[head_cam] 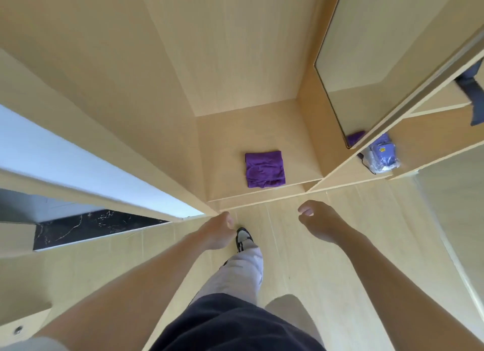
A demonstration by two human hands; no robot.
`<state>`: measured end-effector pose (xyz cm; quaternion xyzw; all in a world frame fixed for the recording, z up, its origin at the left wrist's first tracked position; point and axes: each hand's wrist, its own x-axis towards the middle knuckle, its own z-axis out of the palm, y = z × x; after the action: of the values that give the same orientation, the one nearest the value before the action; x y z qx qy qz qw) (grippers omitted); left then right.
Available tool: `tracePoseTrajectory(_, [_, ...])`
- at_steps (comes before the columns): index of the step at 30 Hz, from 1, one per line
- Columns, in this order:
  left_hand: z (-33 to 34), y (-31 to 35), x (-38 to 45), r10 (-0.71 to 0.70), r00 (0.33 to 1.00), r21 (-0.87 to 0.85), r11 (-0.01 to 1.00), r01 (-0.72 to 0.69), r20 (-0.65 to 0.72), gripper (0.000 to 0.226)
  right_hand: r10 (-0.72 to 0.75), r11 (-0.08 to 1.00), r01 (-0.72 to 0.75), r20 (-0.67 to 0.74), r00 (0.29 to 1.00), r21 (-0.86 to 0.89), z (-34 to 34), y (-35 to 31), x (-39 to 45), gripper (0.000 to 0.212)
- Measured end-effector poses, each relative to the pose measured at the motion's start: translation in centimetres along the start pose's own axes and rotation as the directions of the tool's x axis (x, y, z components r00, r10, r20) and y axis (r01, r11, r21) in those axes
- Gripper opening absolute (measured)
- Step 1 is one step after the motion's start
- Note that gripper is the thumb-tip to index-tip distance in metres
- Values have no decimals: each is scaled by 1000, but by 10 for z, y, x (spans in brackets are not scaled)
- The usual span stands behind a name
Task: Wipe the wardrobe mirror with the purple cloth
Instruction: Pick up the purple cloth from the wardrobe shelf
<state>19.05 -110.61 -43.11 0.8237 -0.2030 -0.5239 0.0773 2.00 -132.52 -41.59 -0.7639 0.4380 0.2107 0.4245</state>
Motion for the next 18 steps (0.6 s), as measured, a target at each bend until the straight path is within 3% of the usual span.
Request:
tracePoseTrajectory(5, [-17,13,55,0,999,28,1000,-1,34,41,57,997,-58,17,998,49,-2,-5,61,24])
tracePoseTrajectory(11, [-14,19,112,-6,1000,-110,994,7,9,36,34,998,-36,44,998,46,2,0,116,22])
tracePoseTrajectory(18, [26,7,187,-134,991,-255,957,135,23,36,-17,998,23,121,993,-53,18,19,197,21])
